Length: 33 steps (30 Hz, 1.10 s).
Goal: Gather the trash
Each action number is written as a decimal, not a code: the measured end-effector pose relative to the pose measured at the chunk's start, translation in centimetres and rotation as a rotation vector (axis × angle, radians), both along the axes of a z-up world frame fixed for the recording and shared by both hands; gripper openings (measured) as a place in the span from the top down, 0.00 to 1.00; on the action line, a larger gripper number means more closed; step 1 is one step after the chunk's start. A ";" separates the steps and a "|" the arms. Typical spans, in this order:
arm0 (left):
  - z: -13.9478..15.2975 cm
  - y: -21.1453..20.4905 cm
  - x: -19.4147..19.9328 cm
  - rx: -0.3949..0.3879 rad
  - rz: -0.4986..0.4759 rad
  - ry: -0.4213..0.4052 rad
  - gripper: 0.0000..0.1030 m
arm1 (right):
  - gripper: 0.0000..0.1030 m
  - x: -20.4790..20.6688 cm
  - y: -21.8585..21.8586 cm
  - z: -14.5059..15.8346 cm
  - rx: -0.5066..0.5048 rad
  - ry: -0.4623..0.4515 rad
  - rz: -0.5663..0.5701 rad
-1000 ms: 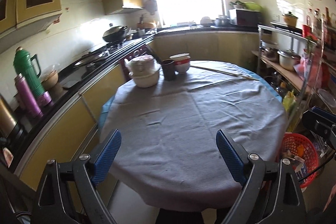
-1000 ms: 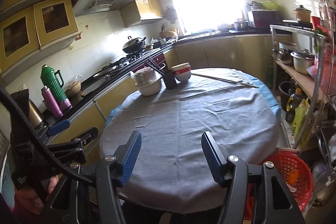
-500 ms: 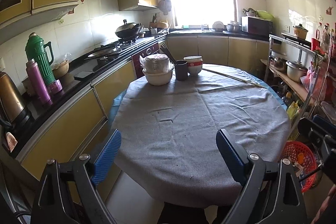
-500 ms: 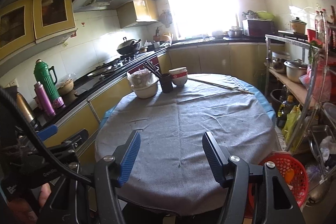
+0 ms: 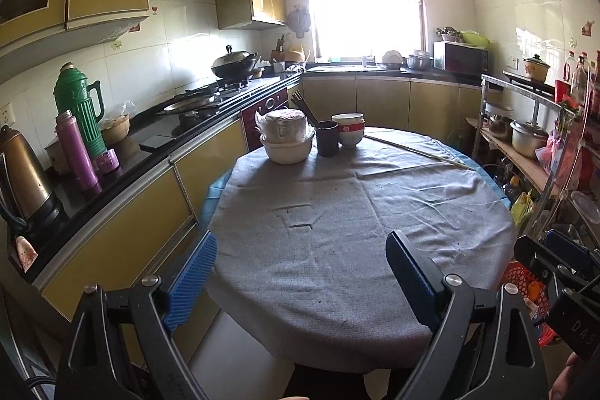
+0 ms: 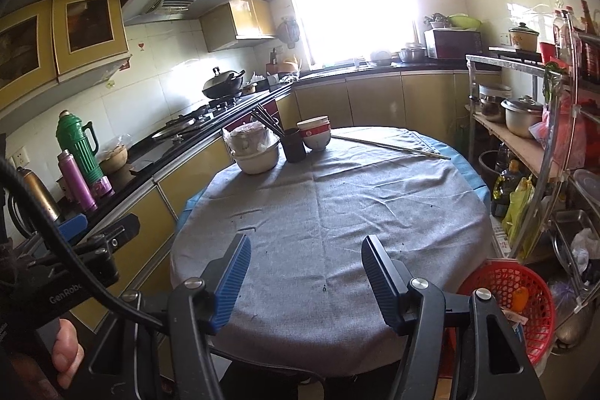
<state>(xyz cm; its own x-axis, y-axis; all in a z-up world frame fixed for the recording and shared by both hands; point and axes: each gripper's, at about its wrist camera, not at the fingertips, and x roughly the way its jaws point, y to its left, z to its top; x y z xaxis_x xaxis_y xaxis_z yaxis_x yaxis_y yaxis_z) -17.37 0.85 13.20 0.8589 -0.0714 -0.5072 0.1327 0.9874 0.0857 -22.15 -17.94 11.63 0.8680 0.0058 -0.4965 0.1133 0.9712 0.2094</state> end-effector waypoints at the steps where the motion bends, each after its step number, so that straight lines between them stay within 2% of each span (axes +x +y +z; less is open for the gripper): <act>1: 0.0 0.0 0.0 0.000 0.000 -0.001 0.11 | 0.36 0.0 0.1 0.0 -0.001 -0.001 -0.001; 33: 0.1 0.5 0.1 -0.012 0.010 0.010 0.11 | 0.36 -0.4 0.0 -0.2 0.011 0.000 0.014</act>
<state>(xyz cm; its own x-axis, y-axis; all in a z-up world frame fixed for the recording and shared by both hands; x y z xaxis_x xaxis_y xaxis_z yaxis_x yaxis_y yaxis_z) -17.29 1.35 13.29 0.8545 -0.0689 -0.5149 0.1239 0.9896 0.0731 -22.59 -17.92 11.38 0.8679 0.0231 -0.4963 0.0999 0.9704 0.2200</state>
